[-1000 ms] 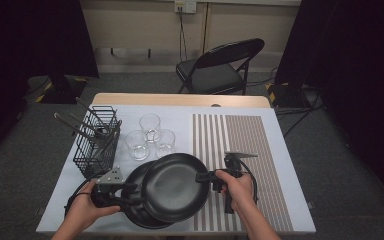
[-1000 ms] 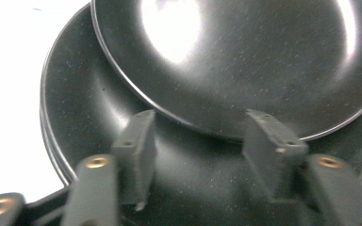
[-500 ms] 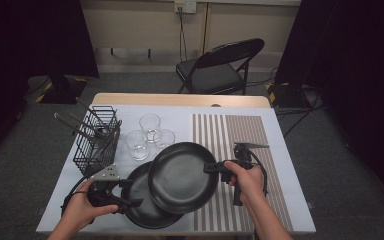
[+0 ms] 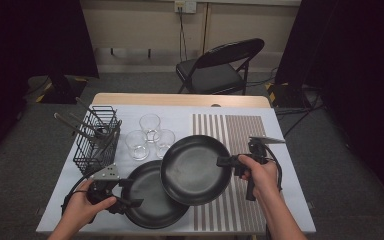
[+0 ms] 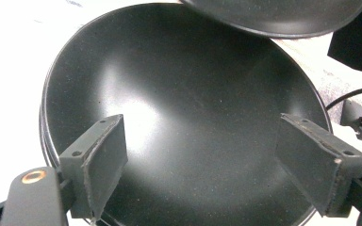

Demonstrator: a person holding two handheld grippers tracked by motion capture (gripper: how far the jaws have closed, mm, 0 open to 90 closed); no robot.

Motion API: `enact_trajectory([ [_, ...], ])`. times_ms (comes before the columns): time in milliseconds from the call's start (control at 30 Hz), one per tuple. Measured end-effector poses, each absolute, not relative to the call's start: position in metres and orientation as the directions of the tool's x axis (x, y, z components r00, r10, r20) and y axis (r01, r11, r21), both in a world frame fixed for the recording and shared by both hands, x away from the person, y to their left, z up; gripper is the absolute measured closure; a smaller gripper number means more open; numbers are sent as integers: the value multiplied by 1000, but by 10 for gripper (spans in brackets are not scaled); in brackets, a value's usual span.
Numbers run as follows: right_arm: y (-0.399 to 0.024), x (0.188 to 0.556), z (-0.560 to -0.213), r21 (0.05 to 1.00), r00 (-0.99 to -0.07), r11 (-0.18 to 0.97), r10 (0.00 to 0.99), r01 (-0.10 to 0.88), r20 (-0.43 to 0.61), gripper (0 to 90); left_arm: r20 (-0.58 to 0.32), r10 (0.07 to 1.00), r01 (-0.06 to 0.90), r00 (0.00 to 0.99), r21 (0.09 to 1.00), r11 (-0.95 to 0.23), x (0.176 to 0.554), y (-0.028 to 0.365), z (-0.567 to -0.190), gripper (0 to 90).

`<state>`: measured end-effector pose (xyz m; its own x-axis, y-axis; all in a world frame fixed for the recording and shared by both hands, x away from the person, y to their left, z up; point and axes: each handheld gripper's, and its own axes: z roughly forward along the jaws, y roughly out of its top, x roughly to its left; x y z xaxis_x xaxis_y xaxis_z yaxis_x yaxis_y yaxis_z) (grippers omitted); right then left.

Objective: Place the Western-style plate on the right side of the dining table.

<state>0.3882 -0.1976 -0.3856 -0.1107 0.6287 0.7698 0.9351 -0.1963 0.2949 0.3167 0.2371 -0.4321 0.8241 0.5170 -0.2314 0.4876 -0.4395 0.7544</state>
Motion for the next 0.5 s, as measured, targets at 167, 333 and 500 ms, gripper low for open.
enact_trajectory([
  [167,-208,389,-387,302,-102,-219,630,928,770,794,-228,519,488,824,751,-444,318,236,-433,173],
  [333,-218,390,-388,298,-79,-243,638,923,766,794,-228,513,486,827,748,-452,319,234,-434,173],
  [500,-228,391,-389,298,-66,-254,650,920,757,794,-225,510,483,830,747,-457,320,232,-434,173],
])
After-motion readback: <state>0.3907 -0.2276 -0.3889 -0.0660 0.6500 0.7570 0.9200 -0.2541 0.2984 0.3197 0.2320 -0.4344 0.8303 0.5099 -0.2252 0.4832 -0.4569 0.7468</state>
